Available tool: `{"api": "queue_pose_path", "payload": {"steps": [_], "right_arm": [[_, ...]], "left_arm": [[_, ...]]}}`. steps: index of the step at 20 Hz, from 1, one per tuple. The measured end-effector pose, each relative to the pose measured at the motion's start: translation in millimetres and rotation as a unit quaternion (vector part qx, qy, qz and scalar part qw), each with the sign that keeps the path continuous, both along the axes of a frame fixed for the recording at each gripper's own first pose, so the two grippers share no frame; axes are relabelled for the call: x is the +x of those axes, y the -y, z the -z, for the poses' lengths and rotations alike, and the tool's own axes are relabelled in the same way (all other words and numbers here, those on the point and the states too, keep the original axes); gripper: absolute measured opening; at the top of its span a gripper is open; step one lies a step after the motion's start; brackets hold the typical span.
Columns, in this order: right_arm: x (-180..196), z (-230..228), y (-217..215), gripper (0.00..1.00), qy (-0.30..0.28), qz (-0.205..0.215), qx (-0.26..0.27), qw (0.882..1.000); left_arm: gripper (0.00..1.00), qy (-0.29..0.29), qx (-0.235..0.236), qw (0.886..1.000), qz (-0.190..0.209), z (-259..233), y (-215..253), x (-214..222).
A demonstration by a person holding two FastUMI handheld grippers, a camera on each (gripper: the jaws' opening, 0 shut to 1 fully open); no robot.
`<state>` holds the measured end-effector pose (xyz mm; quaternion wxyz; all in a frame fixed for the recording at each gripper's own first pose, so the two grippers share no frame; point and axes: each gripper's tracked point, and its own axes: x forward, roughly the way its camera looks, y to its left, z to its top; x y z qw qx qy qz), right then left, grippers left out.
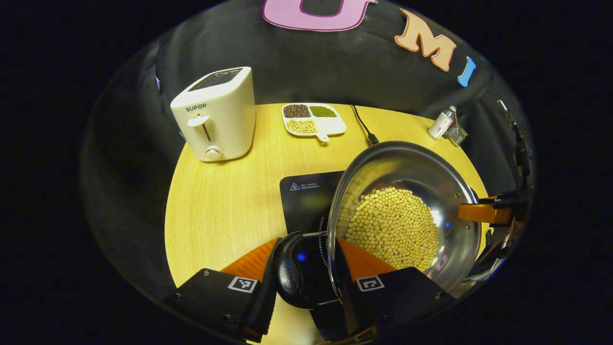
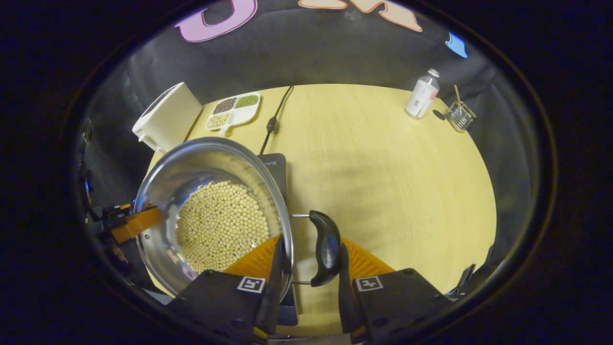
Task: First push the handle of the pot to place it horizontally, then grasp the pot with both hands and set it on the induction cooktop.
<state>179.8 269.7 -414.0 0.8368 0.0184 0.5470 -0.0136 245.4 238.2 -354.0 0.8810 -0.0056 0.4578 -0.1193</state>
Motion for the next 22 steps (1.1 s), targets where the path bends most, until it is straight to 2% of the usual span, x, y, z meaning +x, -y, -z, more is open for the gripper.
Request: {"api": "queue_pose_path", "payload": {"steps": [1,2,3,4,6,7,9,11,12,13,14,15,17,21,22], "right_arm": [[-1,0,-2,0.53,-0.001,0.001,-0.001,1.000],[-2,0,-2,0.48,0.000,0.001,-0.003,1.000],[-3,-1,-3,0.48,0.001,0.001,-0.004,1.000],[-3,-1,-3,0.53,0.002,0.001,-0.004,1.000],[-2,-1,-2,0.53,0.007,0.002,0.001,1.000],[0,-2,-1,0.48,0.009,0.001,0.004,1.000],[0,-1,1,0.55,0.010,-0.001,0.008,1.000],[0,-1,2,0.55,0.012,-0.001,0.019,1.000],[0,-1,1,0.58,0.014,0.003,0.029,0.999],[1,-1,0,0.64,0.015,0.007,0.042,0.999],[0,-3,-2,0.66,0.015,0.010,0.053,0.998],[-1,-4,0,0.80,0.017,0.011,0.056,0.998],[0,-9,6,0.92,0.025,0.010,0.060,0.998],[8,-26,13,0.98,0.059,0.013,0.080,0.995],[8,-29,17,0.95,0.064,0.014,0.079,0.995]], "left_arm": [[0.60,0.002,0.002,1.000,0.001,0,-3,2],[0.61,0.004,0.003,1.000,0.002,0,-4,4],[0.60,0.005,0.003,1.000,0.001,0,-6,4],[0.61,0.004,0.003,1.000,0.000,1,-6,4],[0.62,0.002,0.005,1.000,-0.006,0,-6,2],[0.62,-0.001,0.010,1.000,-0.007,2,-6,1],[0.67,-0.006,0.033,0.999,-0.005,2,-7,-1],[0.72,-0.020,0.071,0.997,0.007,6,-10,-9],[0.80,-0.017,0.094,0.995,0.016,5,-12,-10],[0.81,-0.008,0.114,0.993,0.025,3,-13,-9],[0.86,0.003,0.129,0.991,0.031,-2,-13,-7],[0.87,0.013,0.136,0.990,0.033,-7,-13,-7],[0.87,0.033,0.141,0.989,0.031,-19,-10,-6],[0.89,0.074,0.171,0.982,0.025,-45,-12,-3],[0.97,0.085,0.179,0.980,0.020,-52,-12,-2]]}}
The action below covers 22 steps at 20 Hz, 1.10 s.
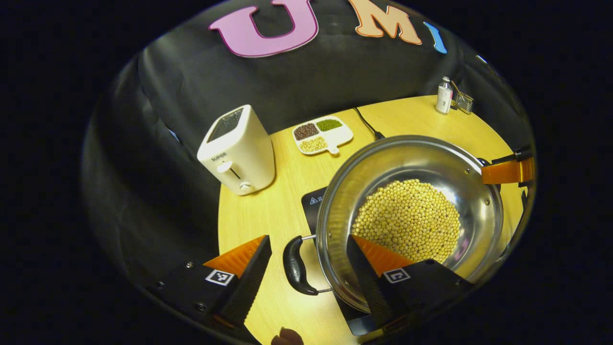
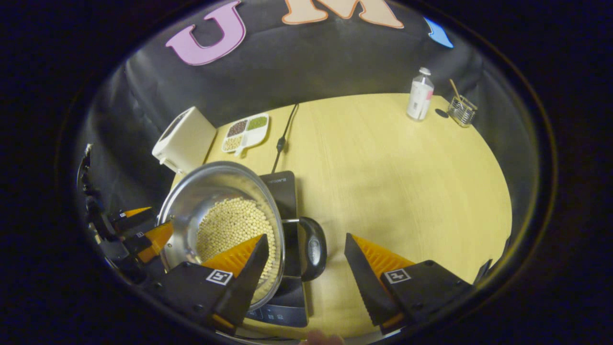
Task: First push the handle of the pot to place it horizontally, then grasp the pot with both hands and set it on the induction cooktop.
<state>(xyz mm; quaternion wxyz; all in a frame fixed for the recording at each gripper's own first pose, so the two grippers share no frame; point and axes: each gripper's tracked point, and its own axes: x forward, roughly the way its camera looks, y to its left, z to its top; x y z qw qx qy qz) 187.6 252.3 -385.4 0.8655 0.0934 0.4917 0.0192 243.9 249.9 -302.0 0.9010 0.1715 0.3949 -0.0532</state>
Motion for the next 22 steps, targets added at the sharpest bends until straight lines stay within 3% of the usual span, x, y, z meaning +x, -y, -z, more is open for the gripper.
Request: {"api": "queue_pose_path", "payload": {"steps": [10,18,20,22], "right_arm": [[-19,-26,68,0.95,0.043,0.022,0.032,0.998],[-75,-29,182,0.95,0.063,0.005,0.029,0.998],[-83,-36,199,0.98,0.076,-0.003,0.041,0.996],[-85,-46,216,0.94,0.092,-0.014,0.039,0.995]], "left_arm": [[0.99,-0.001,-0.011,1.000,-0.003,-20,62,-35],[0.99,-0.036,-0.096,0.994,-0.048,-17,193,-112],[0.99,-0.042,-0.112,0.991,-0.053,-17,223,-131],[0.98,-0.039,-0.118,0.991,-0.059,-21,243,-147]]}}
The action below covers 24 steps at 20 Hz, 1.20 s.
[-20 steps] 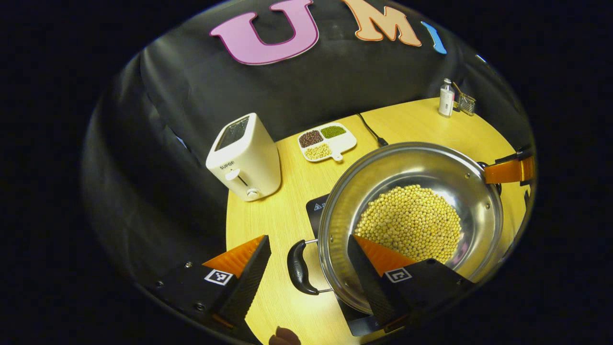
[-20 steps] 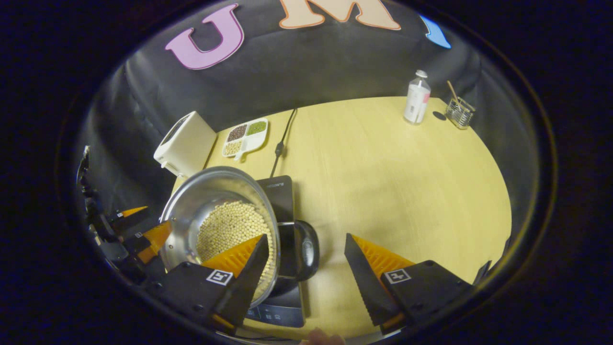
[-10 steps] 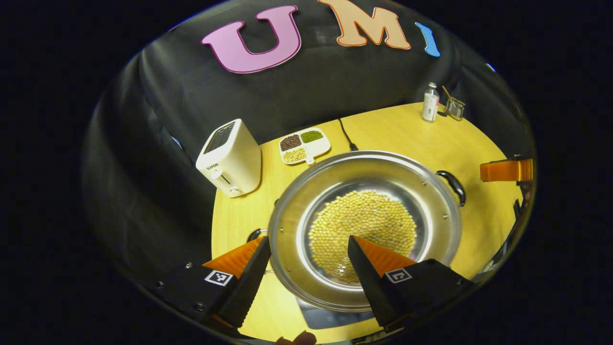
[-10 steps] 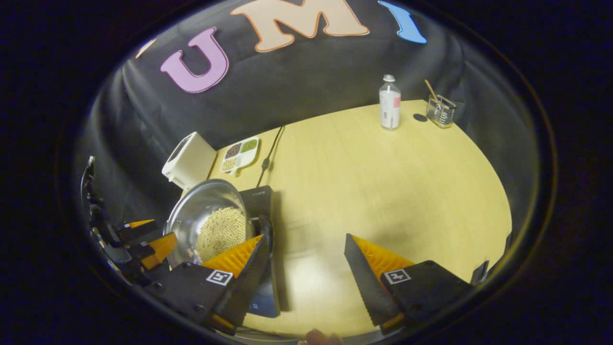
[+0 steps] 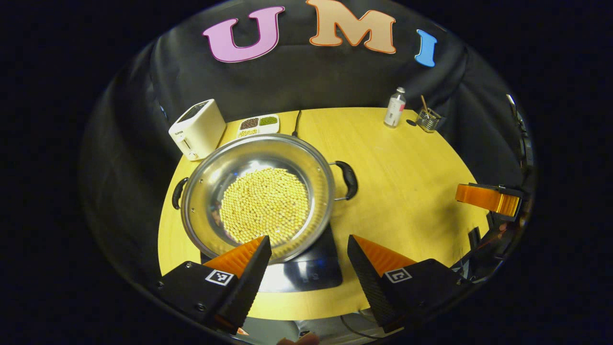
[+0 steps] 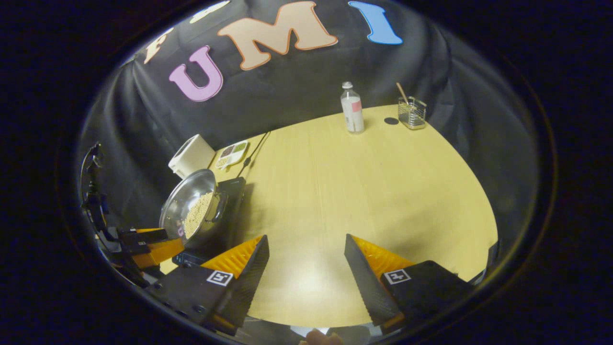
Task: First push the handle of the pot to place it horizontally, then grasp the pot with both hands and set it on the induction cooktop.
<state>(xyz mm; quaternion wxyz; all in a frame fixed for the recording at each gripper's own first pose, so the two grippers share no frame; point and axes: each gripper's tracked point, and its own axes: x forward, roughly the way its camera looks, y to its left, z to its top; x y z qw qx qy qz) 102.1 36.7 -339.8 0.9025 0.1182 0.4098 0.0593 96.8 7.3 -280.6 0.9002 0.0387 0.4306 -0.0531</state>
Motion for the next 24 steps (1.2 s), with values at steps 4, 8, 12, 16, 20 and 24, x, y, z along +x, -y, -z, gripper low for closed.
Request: {"api": "queue_pose_path", "payload": {"steps": [4,8,12,16,20,24], "right_arm": [[2,-46,8,0.95,0.050,-0.007,0.017,0.999],[8,-103,6,0.94,0.111,-0.006,0.025,0.993],[6,-163,3,0.94,0.173,0.007,0.014,0.985],[-14,-212,-11,0.94,0.224,0.010,0.007,0.975],[-52,-244,-27,0.93,0.264,0.010,-0.009,0.964],[-84,-276,-24,0.93,0.360,0.012,-0.073,0.930]], "left_arm": [[0.98,0.058,-0.012,0.998,-0.012,-46,19,0],[0.98,0.157,-0.038,0.987,-0.018,-113,31,14],[0.97,0.282,-0.038,0.959,-0.010,-200,31,19],[0.96,0.364,-0.024,0.931,-0.002,-263,29,4],[0.96,0.403,-0.015,0.915,0.003,-286,25,-28],[1.00,0.425,-0.047,0.904,0.005,-284,24,-57]]}}
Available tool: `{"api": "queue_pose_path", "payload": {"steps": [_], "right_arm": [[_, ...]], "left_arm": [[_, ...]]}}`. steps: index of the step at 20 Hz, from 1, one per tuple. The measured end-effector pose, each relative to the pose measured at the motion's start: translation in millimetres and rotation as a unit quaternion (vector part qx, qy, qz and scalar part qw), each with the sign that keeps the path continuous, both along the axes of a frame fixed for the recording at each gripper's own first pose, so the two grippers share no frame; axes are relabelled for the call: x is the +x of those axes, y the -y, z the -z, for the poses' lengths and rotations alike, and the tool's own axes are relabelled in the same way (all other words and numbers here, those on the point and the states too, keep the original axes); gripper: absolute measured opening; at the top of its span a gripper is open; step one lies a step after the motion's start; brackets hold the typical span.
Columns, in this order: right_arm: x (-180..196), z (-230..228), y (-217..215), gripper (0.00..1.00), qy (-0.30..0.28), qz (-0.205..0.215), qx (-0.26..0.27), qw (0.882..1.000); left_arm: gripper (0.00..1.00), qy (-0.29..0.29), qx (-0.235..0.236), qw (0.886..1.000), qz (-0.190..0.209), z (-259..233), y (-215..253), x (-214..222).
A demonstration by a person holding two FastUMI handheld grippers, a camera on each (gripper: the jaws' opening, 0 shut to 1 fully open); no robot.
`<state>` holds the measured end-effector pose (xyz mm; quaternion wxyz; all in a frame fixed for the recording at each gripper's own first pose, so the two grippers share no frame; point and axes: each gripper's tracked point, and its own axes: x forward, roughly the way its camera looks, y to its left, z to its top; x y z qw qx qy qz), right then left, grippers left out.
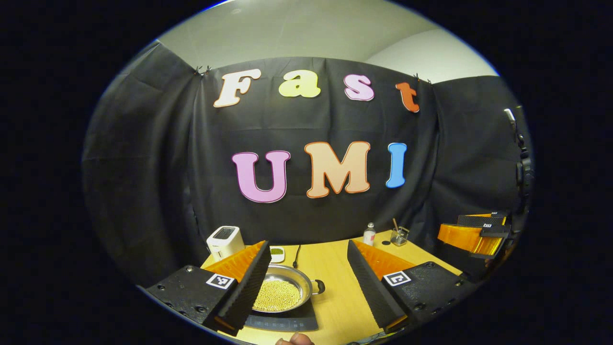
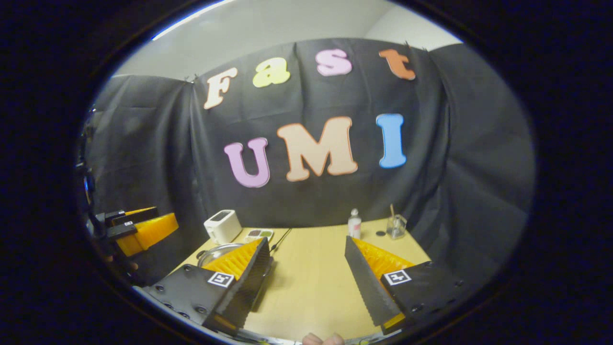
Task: First push the handle of the pot to place it horizontally, then grasp the pot with both hands and set it on the induction cooktop.
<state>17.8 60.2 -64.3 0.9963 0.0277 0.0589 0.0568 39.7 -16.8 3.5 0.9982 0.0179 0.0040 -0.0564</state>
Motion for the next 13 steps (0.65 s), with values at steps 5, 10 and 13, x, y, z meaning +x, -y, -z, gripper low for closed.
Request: {"api": "queue_pose_path", "payload": {"steps": [5,10,13], "right_arm": [[-20,-13,-33,0.94,0.018,-0.028,-0.053,0.998],[-17,-26,-11,0.99,0.028,-0.028,-0.041,0.998],[-25,-22,5,0.99,0.018,-0.016,-0.023,0.999]], "left_arm": [[0.97,0.002,-0.008,0.999,-0.047,5,-39,-39],[0.94,-0.001,0.015,0.998,-0.056,-3,-33,-43],[0.95,0.009,0.036,0.998,-0.055,-17,-17,-39]]}}
